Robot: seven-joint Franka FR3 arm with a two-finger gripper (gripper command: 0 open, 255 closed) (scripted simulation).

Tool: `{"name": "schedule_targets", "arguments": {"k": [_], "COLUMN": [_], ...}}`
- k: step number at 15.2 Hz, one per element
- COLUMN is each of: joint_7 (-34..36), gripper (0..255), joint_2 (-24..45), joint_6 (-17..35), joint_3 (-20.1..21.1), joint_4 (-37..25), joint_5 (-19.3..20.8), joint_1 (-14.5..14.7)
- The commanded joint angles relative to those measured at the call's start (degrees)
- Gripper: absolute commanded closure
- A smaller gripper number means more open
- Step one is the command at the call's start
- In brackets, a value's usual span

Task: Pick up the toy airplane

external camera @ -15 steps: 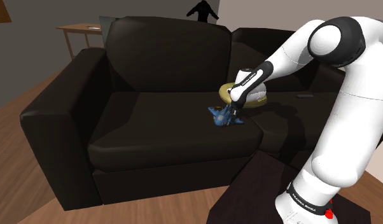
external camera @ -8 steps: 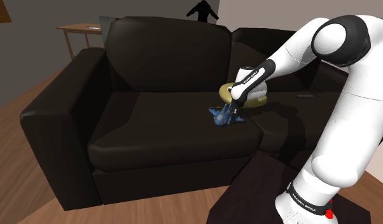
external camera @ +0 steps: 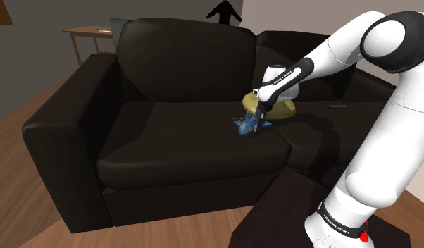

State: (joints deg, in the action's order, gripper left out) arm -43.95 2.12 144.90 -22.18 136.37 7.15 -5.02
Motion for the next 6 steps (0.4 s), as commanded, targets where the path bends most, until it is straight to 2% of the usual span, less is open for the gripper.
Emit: {"name": "schedule_targets", "arguments": {"k": [1,6], "joint_7": [0.2,0.6], "gripper": [255,255], "joint_2": [-1.4,-3.2], "joint_6": [-1.6,-4.1], "joint_3": [-0.1,0.0], "joint_4": [-0.3,-1.1], "joint_5": [0.6,1.3], "joint_1": [0.0,0.0]}}
